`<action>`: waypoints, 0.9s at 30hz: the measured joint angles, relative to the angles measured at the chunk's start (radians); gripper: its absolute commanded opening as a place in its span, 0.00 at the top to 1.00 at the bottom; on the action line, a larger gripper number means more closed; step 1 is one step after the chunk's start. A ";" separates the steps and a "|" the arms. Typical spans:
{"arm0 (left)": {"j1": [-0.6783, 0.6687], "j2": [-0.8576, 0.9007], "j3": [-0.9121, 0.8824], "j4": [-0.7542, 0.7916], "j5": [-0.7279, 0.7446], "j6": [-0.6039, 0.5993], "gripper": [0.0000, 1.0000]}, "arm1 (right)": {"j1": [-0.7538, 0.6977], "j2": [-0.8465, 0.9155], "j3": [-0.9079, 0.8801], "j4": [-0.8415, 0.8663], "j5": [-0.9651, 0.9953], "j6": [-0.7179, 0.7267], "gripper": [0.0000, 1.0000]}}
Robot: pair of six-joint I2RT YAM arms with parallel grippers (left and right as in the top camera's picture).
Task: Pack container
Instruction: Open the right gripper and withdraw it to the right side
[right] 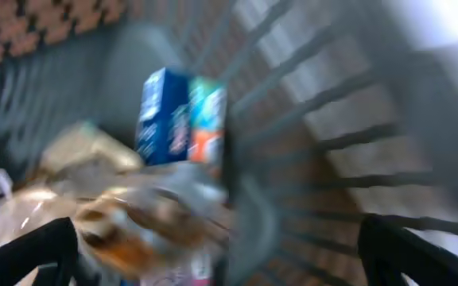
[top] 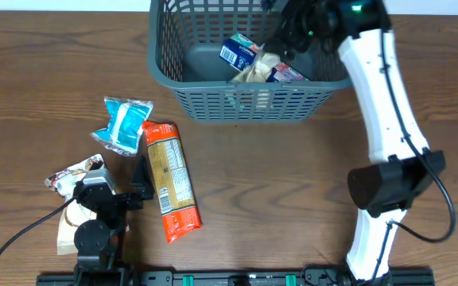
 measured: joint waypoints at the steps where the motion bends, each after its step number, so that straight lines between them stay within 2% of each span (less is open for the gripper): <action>1: 0.000 0.000 0.000 0.000 0.000 0.000 0.01 | -0.010 -0.019 0.022 0.013 -0.003 0.014 0.01; 7: 0.000 0.000 0.000 0.000 0.000 0.000 0.01 | -0.145 -0.190 0.097 0.057 0.018 0.203 0.01; 11: 0.000 0.000 0.000 0.002 0.000 0.000 0.01 | -0.278 -0.277 0.115 -0.027 0.087 0.357 0.01; 15: 0.000 0.001 0.009 -0.018 0.001 0.000 0.01 | -0.380 -0.285 0.115 -0.108 0.209 0.526 0.01; 17: 0.000 0.003 0.038 -0.087 0.000 0.000 0.01 | -0.423 -0.277 0.111 -0.139 0.246 0.578 0.01; 21: 0.000 0.047 0.171 -0.336 -0.004 0.000 0.01 | -0.515 -0.263 0.084 -0.214 0.292 0.640 0.01; 27: 0.000 0.275 0.545 -0.614 -0.008 0.000 0.01 | -0.613 -0.255 -0.085 -0.212 0.299 0.672 0.01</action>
